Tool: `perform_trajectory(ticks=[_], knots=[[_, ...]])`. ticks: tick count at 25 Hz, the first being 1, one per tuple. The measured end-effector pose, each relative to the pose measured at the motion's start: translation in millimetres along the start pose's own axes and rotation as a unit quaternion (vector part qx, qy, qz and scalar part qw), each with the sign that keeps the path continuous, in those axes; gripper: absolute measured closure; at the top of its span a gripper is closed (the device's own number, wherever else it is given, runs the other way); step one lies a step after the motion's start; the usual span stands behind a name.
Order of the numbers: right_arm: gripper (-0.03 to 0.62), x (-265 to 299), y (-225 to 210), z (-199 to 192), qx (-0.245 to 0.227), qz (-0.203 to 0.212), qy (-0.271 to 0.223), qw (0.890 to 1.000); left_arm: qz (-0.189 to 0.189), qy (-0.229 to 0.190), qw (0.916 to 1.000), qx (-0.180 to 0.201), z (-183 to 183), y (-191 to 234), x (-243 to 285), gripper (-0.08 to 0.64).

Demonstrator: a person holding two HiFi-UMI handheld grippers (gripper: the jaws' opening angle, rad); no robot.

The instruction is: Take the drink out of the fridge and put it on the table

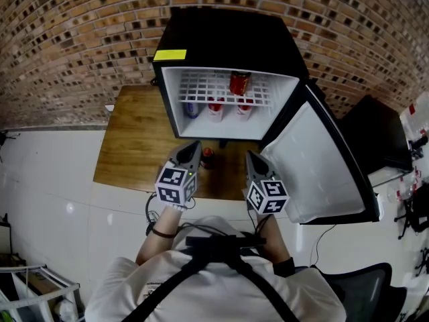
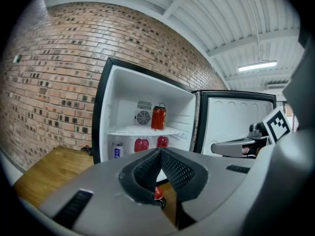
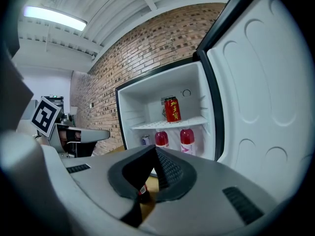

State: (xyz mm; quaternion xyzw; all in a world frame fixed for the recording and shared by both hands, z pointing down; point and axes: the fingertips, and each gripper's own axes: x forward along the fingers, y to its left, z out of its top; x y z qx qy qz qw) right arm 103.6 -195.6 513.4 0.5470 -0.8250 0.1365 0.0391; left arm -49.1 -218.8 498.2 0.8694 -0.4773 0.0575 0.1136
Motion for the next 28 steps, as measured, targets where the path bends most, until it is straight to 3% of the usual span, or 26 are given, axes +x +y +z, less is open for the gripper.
perform_trajectory(ticks=[28], knots=[[0.583,-5.9,1.4,4.0,-0.007,-0.003,-0.009,1.000,-0.008,0.002,1.0000,-0.006,1.4,-7.8,-1.5,0.558]])
